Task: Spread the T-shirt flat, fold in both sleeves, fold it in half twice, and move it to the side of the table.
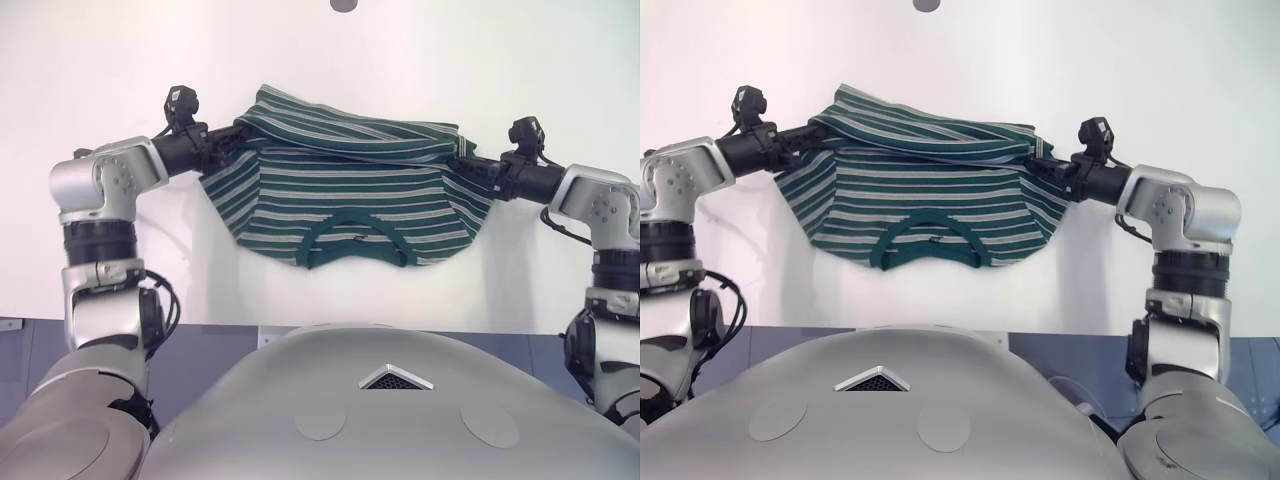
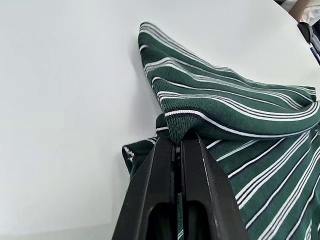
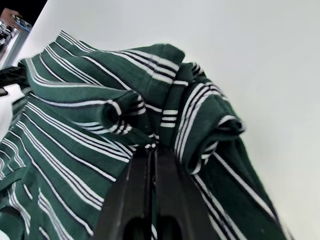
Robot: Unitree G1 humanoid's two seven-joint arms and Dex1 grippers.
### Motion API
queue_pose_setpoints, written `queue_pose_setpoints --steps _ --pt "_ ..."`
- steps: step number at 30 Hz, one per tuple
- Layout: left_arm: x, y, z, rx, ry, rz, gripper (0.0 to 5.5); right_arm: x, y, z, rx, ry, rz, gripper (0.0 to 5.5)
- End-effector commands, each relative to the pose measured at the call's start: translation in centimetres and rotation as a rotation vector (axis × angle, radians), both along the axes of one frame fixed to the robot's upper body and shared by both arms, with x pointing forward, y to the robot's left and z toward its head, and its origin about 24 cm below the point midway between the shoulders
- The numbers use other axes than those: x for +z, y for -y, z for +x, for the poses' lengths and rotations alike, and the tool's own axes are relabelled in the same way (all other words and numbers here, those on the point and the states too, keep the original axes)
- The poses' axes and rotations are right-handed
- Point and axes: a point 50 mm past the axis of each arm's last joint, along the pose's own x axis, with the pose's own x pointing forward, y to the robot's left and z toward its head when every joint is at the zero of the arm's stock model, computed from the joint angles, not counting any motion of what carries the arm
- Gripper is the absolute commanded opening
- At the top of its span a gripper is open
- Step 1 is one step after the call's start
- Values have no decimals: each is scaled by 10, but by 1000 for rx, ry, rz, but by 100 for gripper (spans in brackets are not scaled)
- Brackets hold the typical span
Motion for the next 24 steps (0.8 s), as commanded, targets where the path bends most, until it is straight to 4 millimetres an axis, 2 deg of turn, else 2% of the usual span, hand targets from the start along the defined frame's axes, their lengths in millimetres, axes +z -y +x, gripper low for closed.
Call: queue_pose_setpoints --steps 1,3,4,6,8,10,13,15,18,21,24 --pt "-13 -1 -3 42 -53 96 2 -14 5 -5 -48 -69 -87 0" --pt "-12 9 9 29 -30 108 2 -10 2 9 -82 -46 -81 0" --pt "-10 12 11 7 -13 110 29 -4 2 12 -77 -26 -67 29" --pt "-6 9 11 -2 5 120 65 5 4 13 -60 1 -51 67" --pt "2 0 3 -71 32 145 73 16 12 7 -13 33 -64 106" --pt "25 -11 1 -134 114 143 73 38 24 10 9 106 -64 110" --pt "53 -19 14 -139 219 128 73 69 26 32 -24 216 -8 110" --pt "52 -10 30 -124 228 114 73 64 10 49 -42 217 9 110" --pt "29 16 60 -85 160 101 73 32 -12 63 -67 143 -6 110" --pt "5 26 79 -29 122 154 73 7 -20 66 -45 117 -97 110" --pt "-8 32 84 -35 119 194 73 1 -23 67 -4 134 -148 110"
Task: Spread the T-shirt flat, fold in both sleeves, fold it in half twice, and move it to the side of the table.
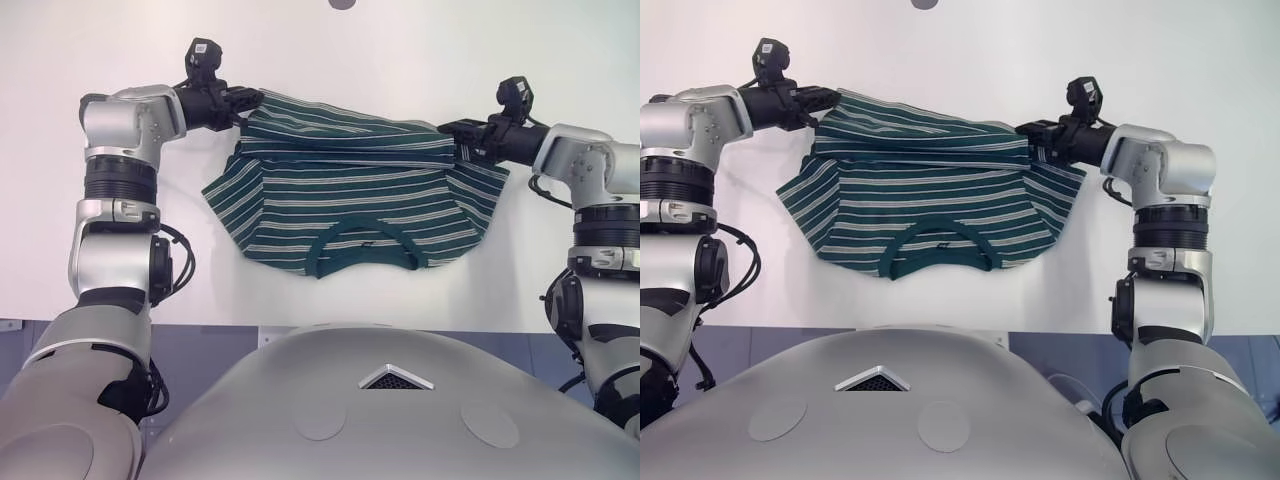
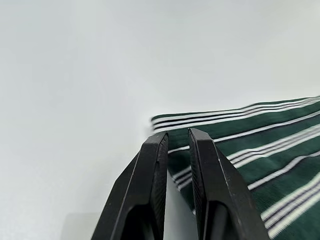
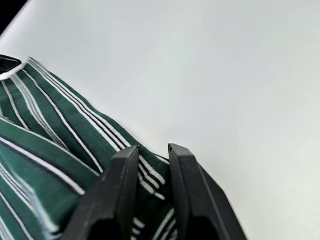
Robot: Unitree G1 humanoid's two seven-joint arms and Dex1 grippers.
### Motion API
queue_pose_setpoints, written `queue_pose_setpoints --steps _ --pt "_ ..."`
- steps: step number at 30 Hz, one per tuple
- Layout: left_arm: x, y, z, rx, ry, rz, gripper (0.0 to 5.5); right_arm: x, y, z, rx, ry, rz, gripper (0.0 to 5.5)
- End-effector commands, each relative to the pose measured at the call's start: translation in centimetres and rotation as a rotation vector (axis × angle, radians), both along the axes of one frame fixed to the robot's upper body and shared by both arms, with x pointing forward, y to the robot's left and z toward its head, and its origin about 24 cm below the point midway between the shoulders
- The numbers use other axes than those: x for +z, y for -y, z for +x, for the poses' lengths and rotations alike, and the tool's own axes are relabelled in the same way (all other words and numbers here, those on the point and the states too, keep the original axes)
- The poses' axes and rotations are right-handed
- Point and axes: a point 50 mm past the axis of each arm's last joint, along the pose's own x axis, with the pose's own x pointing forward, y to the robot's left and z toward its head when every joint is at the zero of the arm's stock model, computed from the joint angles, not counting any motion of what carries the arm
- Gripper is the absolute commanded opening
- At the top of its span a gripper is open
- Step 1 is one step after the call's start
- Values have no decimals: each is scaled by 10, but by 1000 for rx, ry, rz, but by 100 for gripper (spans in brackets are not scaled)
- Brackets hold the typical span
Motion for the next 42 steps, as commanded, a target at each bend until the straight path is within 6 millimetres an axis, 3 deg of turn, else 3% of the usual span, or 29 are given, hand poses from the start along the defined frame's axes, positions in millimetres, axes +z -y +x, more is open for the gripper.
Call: queue_pose_setpoints --steps 1,10,13,16,23,24,27,34,38,42 --pt "-7 7 5 -28 9 35 73 -2 -2 3 38 12 -58 110" --pt "-17 14 -2 -98 -17 18 55 16 -11 -6 182 60 33 113" --pt "-16 16 -2 -116 9 26 5 15 -16 -12 233 60 34 61" --pt "-8 15 2 -92 61 -12 0 16 -16 -13 240 65 33 1" --pt "10 10 8 -54 133 -94 0 21 -13 -3 190 123 -21 1" --pt "11 9 7 -56 135 -92 0 22 -12 -2 183 123 -32 35" --pt "18 9 10 -51 178 -115 0 14 -7 -2 188 86 -72 89" --pt "21 10 12 -40 201 -129 0 1 -14 -8 258 17 -67 89" --pt "26 8 13 -30 224 -140 0 3 -16 -6 264 51 -77 7" --pt "36 3 14 -8 273 -165 0 19 -12 -2 240 112 -61 1"
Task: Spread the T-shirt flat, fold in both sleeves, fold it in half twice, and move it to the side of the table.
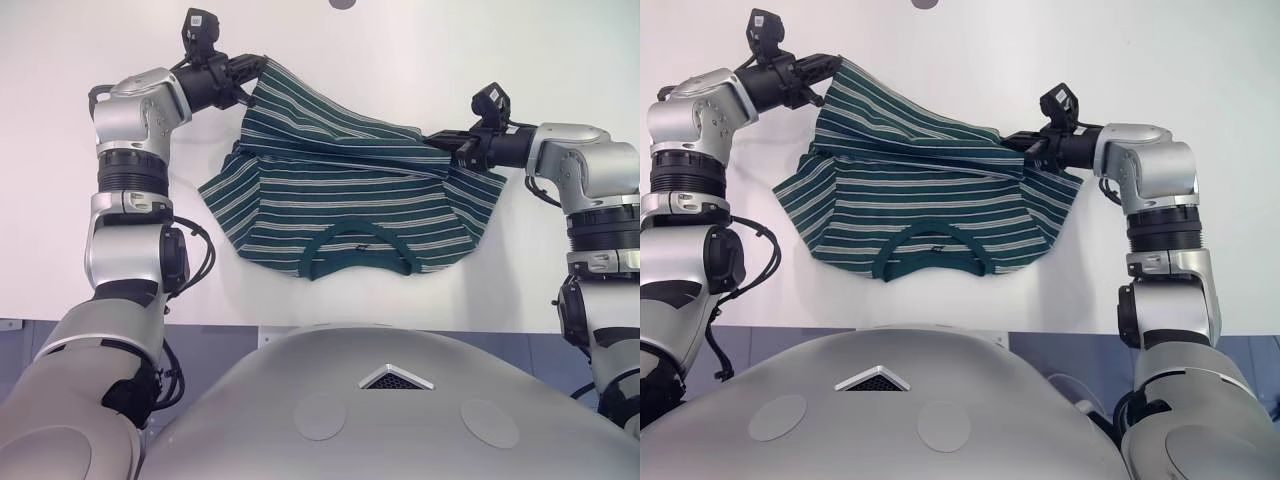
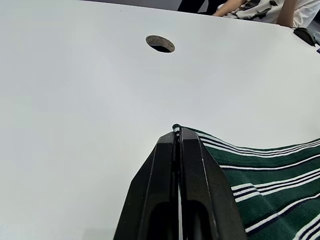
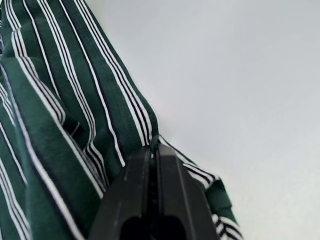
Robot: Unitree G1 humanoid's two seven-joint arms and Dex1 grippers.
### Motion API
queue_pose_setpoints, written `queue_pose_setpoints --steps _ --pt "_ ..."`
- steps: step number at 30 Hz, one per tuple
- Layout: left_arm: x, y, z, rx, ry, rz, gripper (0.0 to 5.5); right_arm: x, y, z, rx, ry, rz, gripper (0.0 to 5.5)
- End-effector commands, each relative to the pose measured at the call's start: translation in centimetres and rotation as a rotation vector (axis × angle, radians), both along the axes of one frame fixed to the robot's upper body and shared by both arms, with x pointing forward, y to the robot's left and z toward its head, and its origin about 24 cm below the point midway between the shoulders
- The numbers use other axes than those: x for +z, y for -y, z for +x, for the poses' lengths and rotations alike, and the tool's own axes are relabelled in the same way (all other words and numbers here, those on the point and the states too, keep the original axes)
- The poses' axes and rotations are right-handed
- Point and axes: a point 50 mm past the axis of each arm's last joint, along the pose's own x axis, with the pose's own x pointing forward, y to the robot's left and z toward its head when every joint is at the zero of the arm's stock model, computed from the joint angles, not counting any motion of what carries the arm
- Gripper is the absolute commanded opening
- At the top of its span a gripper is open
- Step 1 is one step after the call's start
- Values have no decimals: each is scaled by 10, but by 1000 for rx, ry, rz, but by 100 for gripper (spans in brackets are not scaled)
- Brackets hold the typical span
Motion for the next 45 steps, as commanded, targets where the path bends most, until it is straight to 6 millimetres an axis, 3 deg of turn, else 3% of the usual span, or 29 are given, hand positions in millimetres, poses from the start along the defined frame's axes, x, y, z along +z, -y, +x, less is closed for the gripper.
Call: queue_pose_setpoints --steps 1,3,5,7,9,11,13,14,16,19,21,24,28,31,33,37,41,43,45 --pt "19 -4 4 21 82 -32 0 28 4 8 -32 96 30 1" --pt "31 -4 10 39 138 -46 0 57 7 24 -59 187 75 1" --pt "36 -1 22 78 174 -5 0 70 10 46 -90 250 52 1" --pt "38 7 40 139 183 67 0 70 8 74 -146 297 -8 1" --pt "37 18 53 214 197 236 0 68 -6 102 -197 380 -124 1" --pt "33 23 58 270 208 361 26 68 -24 117 -229 492 -251 0" --pt "30 19 60 376 245 441 74 70 -37 126 -233 700 -490 60" --pt "27 16 59 415 270 475 74 74 -44 128 -223 824 -584 60" --pt "22 12 56 438 305 515 74 77 -48 129 -224 961 -651 60" --pt "10 2 46 282 294 455 74 62 -49 121 -152 916 -558 60" --pt "-3 -18 22 80 226 356 74 38 -50 104 5 789 -434 60" --pt "-12 -55 -27 -60 136 337 74 5 -49 76 188 604 -378 60" --pt "10 -50 -66 -168 77 151 74 -27 -39 65 119 398 -454 60" --pt "13 -55 -93 -265 -17 154 74 -36 -34 67 37 359 -505 60" --pt "11 -65 -97 -233 -63 192 74 -39 -25 68 -17 360 -572 60" --pt "-8 -79 -101 -87 -117 231 74 -24 -12 81 -166 479 -616 60" --pt "-21 -85 -105 -10 -165 185 131 36 -12 101 -348 815 -374 65" --pt "-24 -87 -107 10 -177 157 160 57 -17 97 -345 924 -268 65" --pt "-26 -86 -111 12 -188 148 179 53 -25 76 -277 922 -228 65"
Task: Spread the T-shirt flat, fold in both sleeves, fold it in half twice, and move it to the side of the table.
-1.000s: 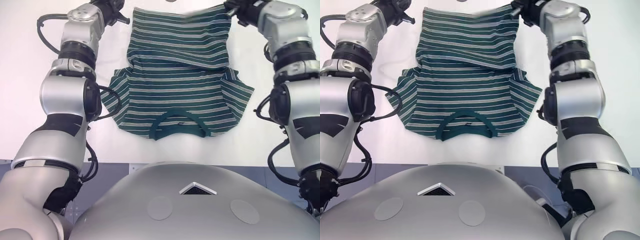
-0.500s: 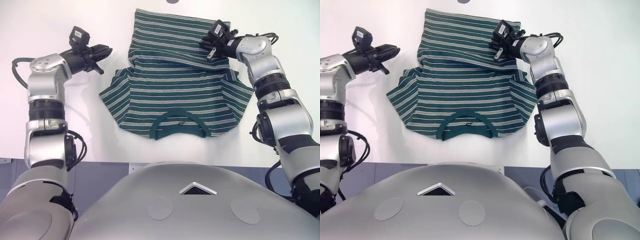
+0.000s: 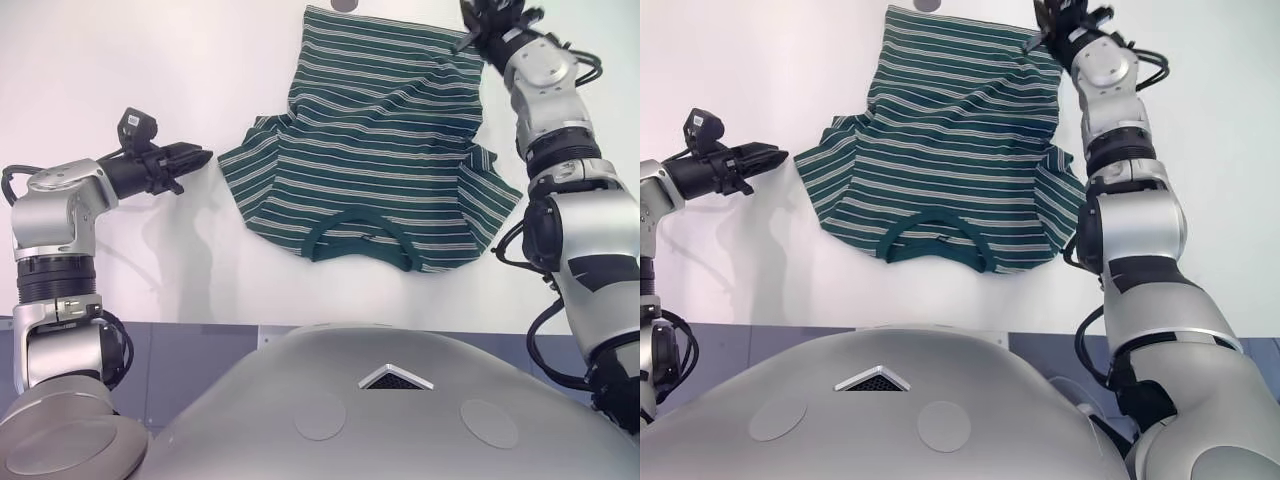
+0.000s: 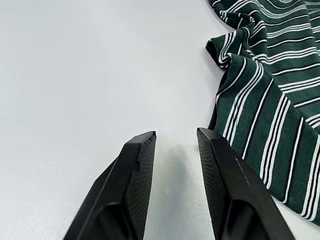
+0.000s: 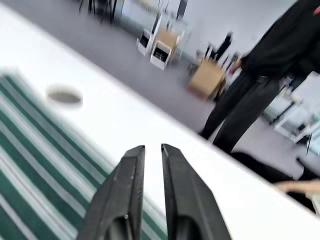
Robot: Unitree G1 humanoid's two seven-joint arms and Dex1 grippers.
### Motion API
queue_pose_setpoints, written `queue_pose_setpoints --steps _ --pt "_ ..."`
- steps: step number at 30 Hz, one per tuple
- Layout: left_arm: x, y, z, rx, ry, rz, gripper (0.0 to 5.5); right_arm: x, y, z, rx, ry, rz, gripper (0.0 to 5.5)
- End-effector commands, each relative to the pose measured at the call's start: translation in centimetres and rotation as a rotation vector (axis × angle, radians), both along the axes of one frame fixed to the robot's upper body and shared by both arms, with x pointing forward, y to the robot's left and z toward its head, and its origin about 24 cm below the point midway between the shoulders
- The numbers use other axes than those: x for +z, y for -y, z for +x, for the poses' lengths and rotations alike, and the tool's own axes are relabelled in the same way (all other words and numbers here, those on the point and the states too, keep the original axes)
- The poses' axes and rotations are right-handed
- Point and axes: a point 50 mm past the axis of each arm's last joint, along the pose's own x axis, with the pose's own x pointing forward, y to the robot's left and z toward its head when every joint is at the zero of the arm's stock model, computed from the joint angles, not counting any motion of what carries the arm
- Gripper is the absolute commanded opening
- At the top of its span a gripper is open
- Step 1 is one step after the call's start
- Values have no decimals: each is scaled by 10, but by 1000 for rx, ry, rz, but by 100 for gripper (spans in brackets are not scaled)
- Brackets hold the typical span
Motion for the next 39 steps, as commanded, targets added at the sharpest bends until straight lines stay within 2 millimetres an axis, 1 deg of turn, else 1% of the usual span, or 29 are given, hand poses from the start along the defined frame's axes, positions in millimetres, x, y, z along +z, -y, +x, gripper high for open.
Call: queue_pose_setpoints --steps 1,3,4,6,7,9,11,15,17,19,21,23,24,26,27,28,29,31,32,33,34,35,36,38,39 --pt "-6 -1 -7 31 -27 -23 179 -2 -9 -38 126 6 26 65" --pt "-7 -1 -10 33 -39 -23 179 -18 -12 -64 142 -70 12 65" --pt "-9 -1 -14 39 -49 -22 179 -23 -15 -72 143 -104 12 65" --pt "-13 0 -24 33 -82 -18 179 -29 -22 -91 153 -181 37 65" --pt "-15 1 -28 32 -98 -19 179 -30 -27 -102 185 -219 47 65" --pt "-18 6 -30 32 -113 -35 179 -32 -35 -119 242 -280 54 65" --pt "-25 12 -31 31 -128 -43 179 -35 -36 -122 240 -317 41 65" --pt "-38 20 -26 52 -143 -68 179 -38 -39 -122 235 -342 38 65" --pt "-43 24 -26 56 -144 -86 146 -41 -37 -124 234 -360 27 65" --pt "-43 27 -28 38 -138 -117 105 -44 -32 -126 220 -379 16 65" --pt "-36 29 -27 18 -114 -156 66 -47 -26 -125 193 -391 10 65" --pt "-27 30 -20 30 -68 -204 24 -47 -21 -123 169 -397 7 65" --pt "-19 33 -16 23 -35 -228 3 -46 -19 -121 162 -401 3 65" --pt "4 51 -11 -86 35 -256 1 -43 -10 -118 139 -404 3 65" --pt "13 63 -10 -158 56 -239 1 -41 -6 -116 124 -405 11 65" --pt "16 77 -9 -238 64 -192 1 -39 -2 -114 114 -409 21 65" --pt "14 91 -7 -306 72 -146 1 -39 2 -114 106 -414 14 65" --pt "13 122 -2 -420 90 -119 1 -40 10 -112 85 -428 11 65" --pt "11 142 -3 -491 94 -113 1 -40 15 -112 69 -439 9 65" --pt "11 154 -5 -535 96 -108 1 -40 18 -112 62 -446 9 65" --pt "4 167 -7 -568 88 -83 1 -41 23 -113 36 -464 26 65" --pt "-4 176 -8 -563 66 -60 31 -42 29 -115 1 -484 56 81" --pt "-12 180 -10 -557 44 -24 57 -43 33 -117 -25 -504 94 108" --pt "-24 180 -15 -525 13 37 80 -41 44 -127 -58 -554 223 138" --pt "-23 178 -17 -516 16 36 94 -39 53 -135 -73 -576 279 159"
